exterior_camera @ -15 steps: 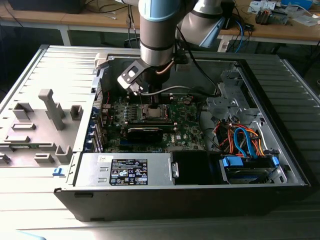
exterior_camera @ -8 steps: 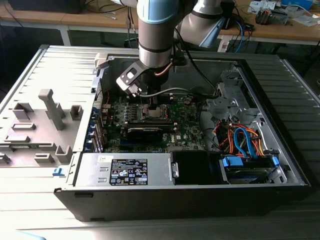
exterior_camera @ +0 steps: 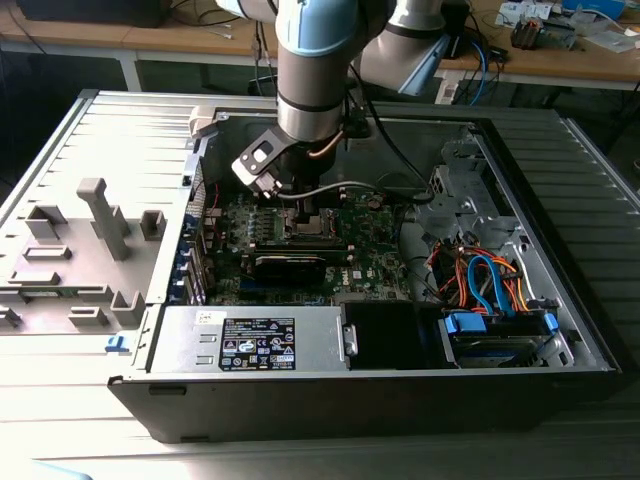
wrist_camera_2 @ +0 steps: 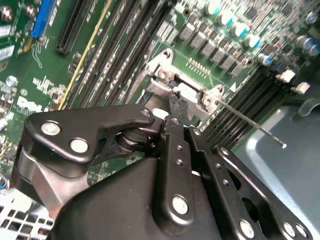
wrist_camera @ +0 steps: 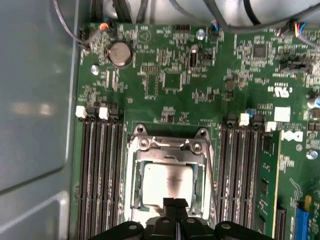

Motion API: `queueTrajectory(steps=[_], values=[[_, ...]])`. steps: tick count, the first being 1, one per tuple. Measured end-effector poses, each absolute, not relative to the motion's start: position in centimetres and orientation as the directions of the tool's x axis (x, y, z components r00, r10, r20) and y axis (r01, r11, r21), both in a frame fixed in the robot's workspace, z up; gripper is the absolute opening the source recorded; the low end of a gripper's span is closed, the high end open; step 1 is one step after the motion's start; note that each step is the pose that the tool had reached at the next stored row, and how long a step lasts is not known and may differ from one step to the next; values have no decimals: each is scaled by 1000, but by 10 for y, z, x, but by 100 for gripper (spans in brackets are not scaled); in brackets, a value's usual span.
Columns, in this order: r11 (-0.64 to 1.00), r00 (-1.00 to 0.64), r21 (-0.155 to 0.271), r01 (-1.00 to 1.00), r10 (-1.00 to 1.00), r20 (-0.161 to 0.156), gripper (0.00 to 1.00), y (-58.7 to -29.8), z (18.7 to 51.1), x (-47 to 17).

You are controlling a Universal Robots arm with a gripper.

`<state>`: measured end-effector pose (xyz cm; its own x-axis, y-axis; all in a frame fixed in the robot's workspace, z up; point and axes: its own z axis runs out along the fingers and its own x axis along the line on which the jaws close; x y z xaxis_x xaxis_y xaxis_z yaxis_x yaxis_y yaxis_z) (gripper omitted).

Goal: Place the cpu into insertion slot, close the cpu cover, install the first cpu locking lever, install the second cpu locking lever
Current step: 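Close the cpu cover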

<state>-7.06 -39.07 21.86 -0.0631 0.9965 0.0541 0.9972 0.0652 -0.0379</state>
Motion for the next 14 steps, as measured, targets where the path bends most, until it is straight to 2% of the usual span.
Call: queueTrajectory(steps=[3, 14], values=[[65, -63, -44, 997, 997, 37, 11, -387, 217, -70], [119, -117, -44, 992, 992, 37, 11, -382, 212, -70]])
